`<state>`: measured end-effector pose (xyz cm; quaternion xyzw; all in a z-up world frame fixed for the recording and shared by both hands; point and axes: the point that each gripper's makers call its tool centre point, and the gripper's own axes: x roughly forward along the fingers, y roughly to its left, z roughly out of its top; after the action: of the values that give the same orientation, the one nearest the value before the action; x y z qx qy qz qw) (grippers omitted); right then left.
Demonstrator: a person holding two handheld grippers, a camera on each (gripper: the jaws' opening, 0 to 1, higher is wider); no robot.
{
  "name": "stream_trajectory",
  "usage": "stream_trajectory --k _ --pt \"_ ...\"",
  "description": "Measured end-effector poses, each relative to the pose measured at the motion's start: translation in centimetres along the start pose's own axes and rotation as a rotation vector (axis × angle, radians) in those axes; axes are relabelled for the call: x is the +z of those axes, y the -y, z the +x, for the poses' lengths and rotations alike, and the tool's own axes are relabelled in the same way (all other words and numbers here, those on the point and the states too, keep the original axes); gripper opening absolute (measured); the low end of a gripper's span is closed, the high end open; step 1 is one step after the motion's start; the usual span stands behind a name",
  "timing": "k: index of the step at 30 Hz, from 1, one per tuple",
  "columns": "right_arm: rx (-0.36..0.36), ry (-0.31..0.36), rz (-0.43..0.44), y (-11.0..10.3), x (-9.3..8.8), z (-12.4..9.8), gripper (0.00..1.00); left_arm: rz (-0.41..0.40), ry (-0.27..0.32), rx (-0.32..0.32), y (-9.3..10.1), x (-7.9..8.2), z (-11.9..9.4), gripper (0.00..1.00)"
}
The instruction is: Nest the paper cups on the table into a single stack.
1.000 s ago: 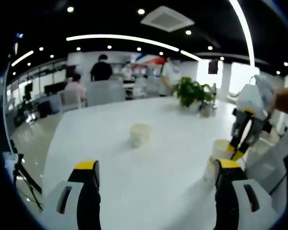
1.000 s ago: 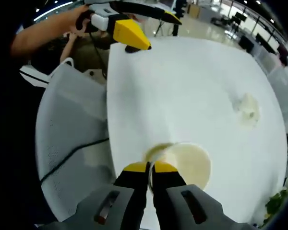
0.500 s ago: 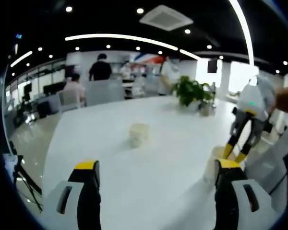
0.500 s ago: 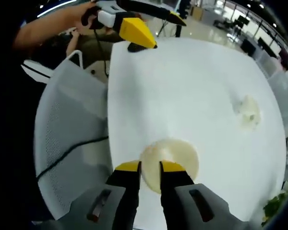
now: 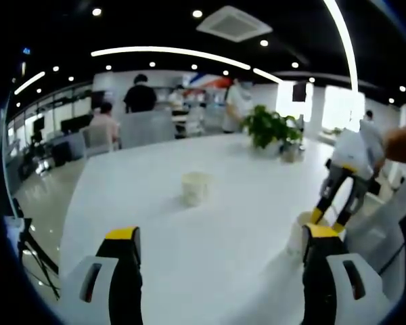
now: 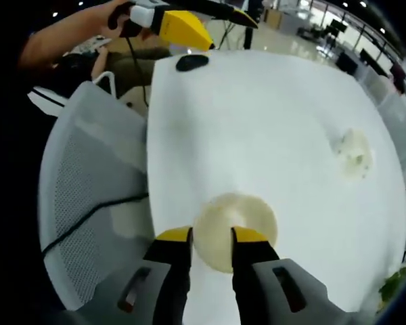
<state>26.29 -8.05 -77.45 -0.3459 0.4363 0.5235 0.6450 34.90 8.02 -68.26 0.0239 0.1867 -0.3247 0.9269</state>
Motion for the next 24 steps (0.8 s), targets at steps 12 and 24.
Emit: stream_trajectory --k 12,24 --pt "-0.066 0.290 0.067 3.9 3.4 -7.4 0.44 0.012 0.010 -0.004 0.0 0.1 0.2 0.98" --pt "-0.260 0.550 0.196 9.4 1.9 -13.3 0.66 0.048 0.011 -0.016 0.4 0.7 0.8 0.98"
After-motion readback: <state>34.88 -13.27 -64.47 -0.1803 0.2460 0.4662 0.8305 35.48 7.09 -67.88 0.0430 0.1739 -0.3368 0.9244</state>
